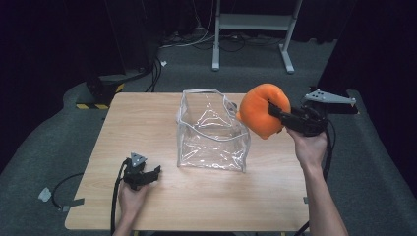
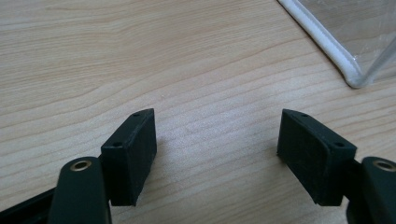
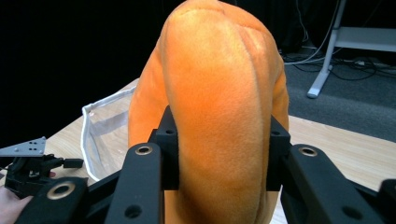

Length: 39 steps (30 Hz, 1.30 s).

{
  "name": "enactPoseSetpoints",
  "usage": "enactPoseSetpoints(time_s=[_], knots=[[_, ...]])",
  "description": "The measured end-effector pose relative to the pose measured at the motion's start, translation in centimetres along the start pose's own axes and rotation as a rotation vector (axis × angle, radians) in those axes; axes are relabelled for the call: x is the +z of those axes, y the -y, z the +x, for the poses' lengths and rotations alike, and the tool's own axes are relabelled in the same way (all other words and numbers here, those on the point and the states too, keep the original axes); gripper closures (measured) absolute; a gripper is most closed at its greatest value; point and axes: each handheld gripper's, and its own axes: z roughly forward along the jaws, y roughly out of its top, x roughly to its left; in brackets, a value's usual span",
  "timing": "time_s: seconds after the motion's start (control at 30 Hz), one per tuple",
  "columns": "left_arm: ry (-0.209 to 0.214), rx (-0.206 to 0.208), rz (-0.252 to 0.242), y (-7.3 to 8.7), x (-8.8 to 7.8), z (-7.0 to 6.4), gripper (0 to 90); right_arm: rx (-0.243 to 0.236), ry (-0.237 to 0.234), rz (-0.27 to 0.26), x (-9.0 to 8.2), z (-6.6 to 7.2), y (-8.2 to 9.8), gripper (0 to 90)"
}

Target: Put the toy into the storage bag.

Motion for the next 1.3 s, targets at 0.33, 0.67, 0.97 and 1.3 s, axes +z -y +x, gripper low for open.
enactPoseSetpoints(time_s=[0.33, 0.67, 0.97, 1.3], knots=[[0.0, -0.002, -0.001, 0.0, 0.0, 0.0, 28.3, -0.04, -0.031, 0.014, 1.4, 1.7, -1.2, 61.9], [0.0, 0.007, 0.007, 0.0, 0.0, 0.0, 28.3, -0.059, -0.071, 0.023, 3.0, 3.2, -1.8, 61.9], [0.0, 0.007, 0.007, 0.0, -0.1, 0.0, 28.3, -0.07, -0.105, 0.03, 4.3, 4.3, -2.1, 61.8], [0.0, 0.007, 0.008, 0.0, -0.1, 0.0, 28.2, -0.078, -0.13, 0.044, 5.7, 5.2, -2.3, 61.8]])
